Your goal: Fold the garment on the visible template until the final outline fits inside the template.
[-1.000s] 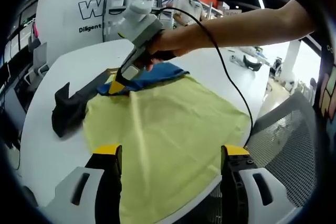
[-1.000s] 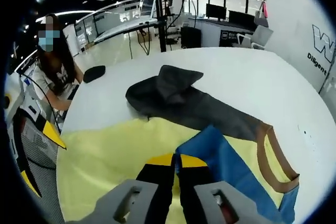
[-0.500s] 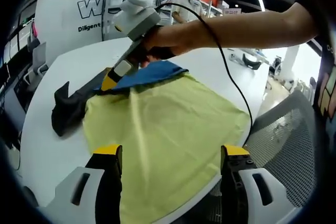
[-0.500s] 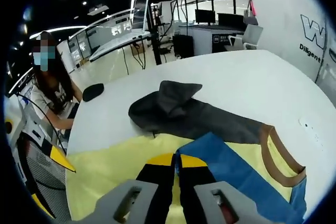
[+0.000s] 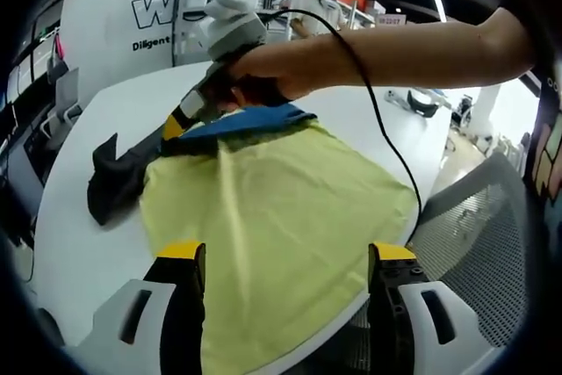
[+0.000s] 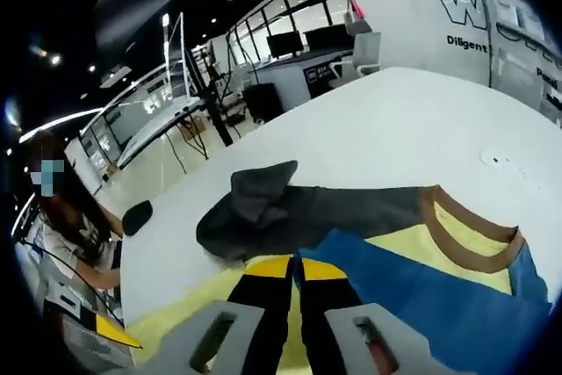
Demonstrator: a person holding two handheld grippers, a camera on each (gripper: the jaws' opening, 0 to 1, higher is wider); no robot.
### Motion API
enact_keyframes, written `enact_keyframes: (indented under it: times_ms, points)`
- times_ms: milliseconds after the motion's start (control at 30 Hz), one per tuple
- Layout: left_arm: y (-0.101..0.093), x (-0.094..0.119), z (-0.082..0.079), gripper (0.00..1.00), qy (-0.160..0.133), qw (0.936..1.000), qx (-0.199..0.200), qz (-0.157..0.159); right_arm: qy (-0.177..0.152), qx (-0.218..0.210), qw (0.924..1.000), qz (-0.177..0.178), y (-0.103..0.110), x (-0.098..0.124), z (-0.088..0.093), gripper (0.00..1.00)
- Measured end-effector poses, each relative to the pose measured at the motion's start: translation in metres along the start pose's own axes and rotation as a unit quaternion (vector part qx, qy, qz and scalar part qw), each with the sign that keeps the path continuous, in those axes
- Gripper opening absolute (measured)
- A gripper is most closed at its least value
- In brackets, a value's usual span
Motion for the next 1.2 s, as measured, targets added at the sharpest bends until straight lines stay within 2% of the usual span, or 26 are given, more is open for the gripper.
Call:
enact_keyframes:
  times_ms: [333,700,800,900,1000,1067,1133,1200]
  points:
    - [0.001,0.002,0.0,0.68,0.001,1.0,0.002,-0.002,0.039,0.009,0.9992,-0.007,0.007,-0.011,0.021,0.0]
    - [0.001,0.001,0.003,0.69,0.006,1.0,0.002,-0.002,0.048,0.008,0.9987,-0.011,0.009,-0.018,0.027,0.0]
    - [0.001,0.001,0.003,0.69,0.006,1.0,0.002,-0.001,0.06,0.014,0.9981,-0.011,0.01,-0.021,0.033,0.0]
    - [0.001,0.001,0.002,0.69,0.006,1.0,0.001,-0.002,0.056,0.017,0.9982,-0.013,0.01,-0.021,0.032,0.0]
    - [0.001,0.002,0.001,0.69,0.005,1.0,0.002,-0.003,0.053,0.015,0.9982,-0.024,0.013,-0.02,0.032,0.05]
    - [0.002,0.001,0.001,0.69,0.006,1.0,-0.001,-0.003,0.049,0.005,0.9979,-0.041,0.017,-0.018,0.031,0.13]
    - [0.001,0.002,0.0,0.69,0.004,1.0,-0.002,-0.003,0.032,0.007,0.9984,-0.046,0.019,-0.012,0.026,0.2]
    - [0.002,0.002,-0.002,0.69,0.002,1.0,-0.001,-0.003,0.005,0.026,0.9993,-0.028,0.015,-0.004,0.02,0.31]
Point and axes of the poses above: the point that each gripper's makers call its tool centre point, and the gripper's own axes: x roughly backward along the fingers, y roughly to its left, z roughly out of its underside, the point moved 3 cm from there along x, roughly backward along the fingers, and after that the axes turned 3 degrees about x, right-handed, at the moved point
